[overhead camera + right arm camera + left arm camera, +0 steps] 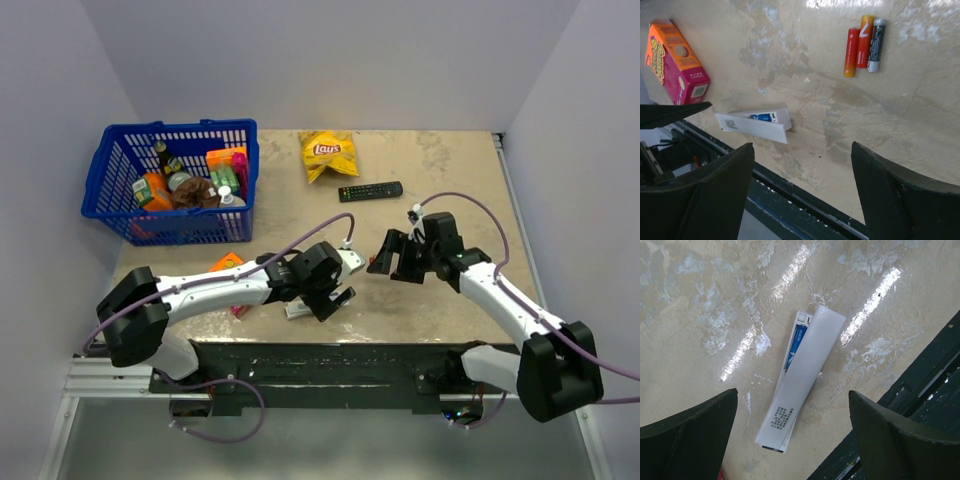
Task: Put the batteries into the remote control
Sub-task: Load the battery cover into the remote control.
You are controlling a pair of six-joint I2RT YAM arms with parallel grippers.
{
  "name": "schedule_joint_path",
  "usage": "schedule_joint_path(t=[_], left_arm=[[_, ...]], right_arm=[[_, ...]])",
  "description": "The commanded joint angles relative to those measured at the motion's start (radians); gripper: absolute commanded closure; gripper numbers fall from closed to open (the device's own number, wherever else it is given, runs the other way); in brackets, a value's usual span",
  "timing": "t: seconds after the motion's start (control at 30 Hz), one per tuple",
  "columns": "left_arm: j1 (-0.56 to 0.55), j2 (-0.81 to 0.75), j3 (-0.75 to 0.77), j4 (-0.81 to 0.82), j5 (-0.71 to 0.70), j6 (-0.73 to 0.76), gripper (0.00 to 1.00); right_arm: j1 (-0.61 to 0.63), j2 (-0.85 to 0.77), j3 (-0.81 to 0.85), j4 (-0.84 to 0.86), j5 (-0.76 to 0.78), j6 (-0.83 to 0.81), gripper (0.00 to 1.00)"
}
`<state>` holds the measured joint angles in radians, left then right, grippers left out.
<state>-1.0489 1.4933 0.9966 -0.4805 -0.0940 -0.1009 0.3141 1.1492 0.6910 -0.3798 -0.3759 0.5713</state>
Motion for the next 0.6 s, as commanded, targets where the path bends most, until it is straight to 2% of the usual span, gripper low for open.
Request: schedule_joint_path(t=[0.0,0.3,0.57], left_arm=[[-0.003,0.021,-0.041,0.065,-0.007,-0.034,0.05],[-0.003,0.094,-0.078,0.065,-0.079,-0.066,0.15],[-0.003,0.119,-0.087,0.060,-0.085,-0.108,0.22]], right_arm=[[0.002,0.021,-0.070,0.133,-0.139,0.079,0.20],[0.039,0.145,-0.100,0.205,-0.244,0.085,0.30],[0.098,0.227,-0.100,0.251,-0.268,0.091,0.32]])
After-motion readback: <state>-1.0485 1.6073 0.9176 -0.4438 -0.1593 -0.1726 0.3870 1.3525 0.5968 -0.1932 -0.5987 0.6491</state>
